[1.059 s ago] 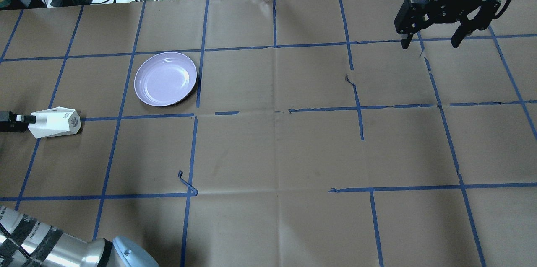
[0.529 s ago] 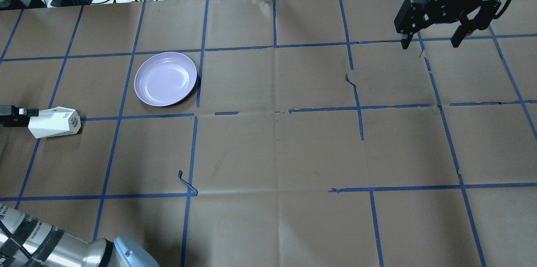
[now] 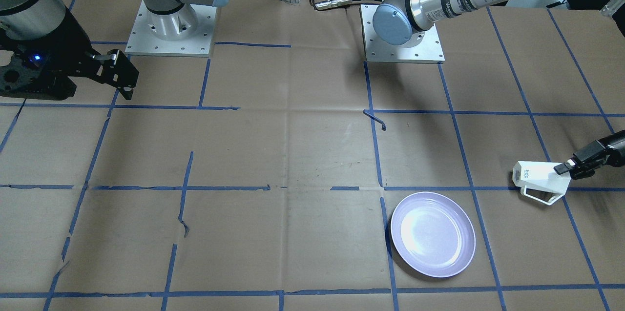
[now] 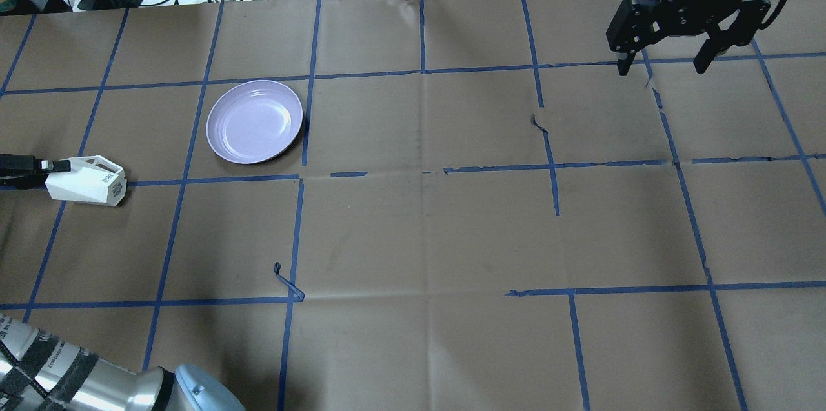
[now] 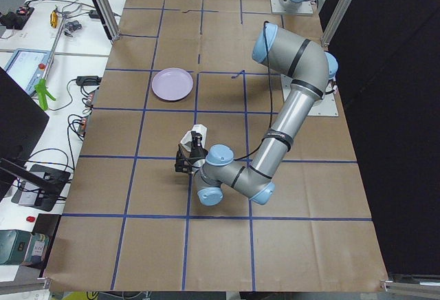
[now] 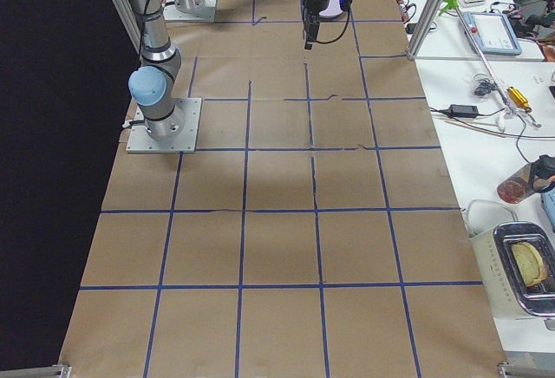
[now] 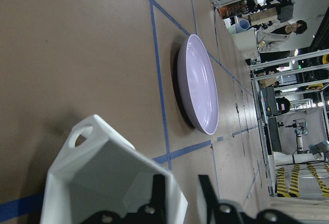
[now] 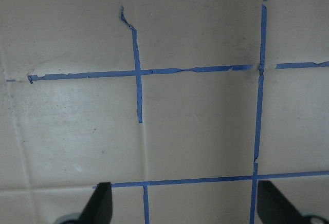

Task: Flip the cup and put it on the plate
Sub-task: 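Lift the cup with the left gripper and rotate it upright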

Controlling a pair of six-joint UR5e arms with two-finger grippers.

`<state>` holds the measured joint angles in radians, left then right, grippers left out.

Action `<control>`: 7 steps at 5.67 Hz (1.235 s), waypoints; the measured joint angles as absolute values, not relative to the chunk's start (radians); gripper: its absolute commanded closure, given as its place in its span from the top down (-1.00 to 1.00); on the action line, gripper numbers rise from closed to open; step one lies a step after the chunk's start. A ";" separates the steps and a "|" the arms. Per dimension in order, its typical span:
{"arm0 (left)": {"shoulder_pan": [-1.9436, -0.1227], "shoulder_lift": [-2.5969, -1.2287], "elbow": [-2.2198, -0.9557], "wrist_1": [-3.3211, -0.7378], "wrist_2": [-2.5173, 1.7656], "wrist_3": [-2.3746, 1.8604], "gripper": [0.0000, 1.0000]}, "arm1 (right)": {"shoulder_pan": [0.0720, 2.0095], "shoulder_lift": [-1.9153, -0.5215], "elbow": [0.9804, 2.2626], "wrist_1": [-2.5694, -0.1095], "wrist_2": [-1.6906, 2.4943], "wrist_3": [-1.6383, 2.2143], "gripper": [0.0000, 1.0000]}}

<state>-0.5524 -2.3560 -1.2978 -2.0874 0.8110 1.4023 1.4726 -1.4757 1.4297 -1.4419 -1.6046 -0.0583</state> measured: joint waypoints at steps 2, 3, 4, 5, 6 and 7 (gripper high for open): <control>-0.553 -2.309 -1.298 -2.142 0.789 1.349 -1.00 | 1.473 -1.476 1.430 -1.442 -1.605 -0.058 1.00; -0.554 -2.254 -1.298 -2.166 0.786 1.288 -1.00 | 1.473 -1.476 1.430 -1.442 -1.605 -0.058 1.00; -0.555 -2.182 -1.298 -2.185 0.786 1.207 -1.00 | 1.473 -1.476 1.430 -1.442 -1.605 -0.058 1.00; -0.564 -2.111 -1.298 -2.189 0.786 1.123 -1.00 | 1.473 -1.476 1.430 -1.442 -1.605 -0.058 1.00; -0.599 -2.038 -1.300 -2.161 0.792 1.035 -0.99 | 1.473 -1.476 1.430 -1.442 -1.605 -0.058 1.00; -0.670 -1.978 -1.306 -2.063 0.837 0.920 -1.00 | 1.473 -1.476 1.430 -1.442 -1.605 -0.058 1.00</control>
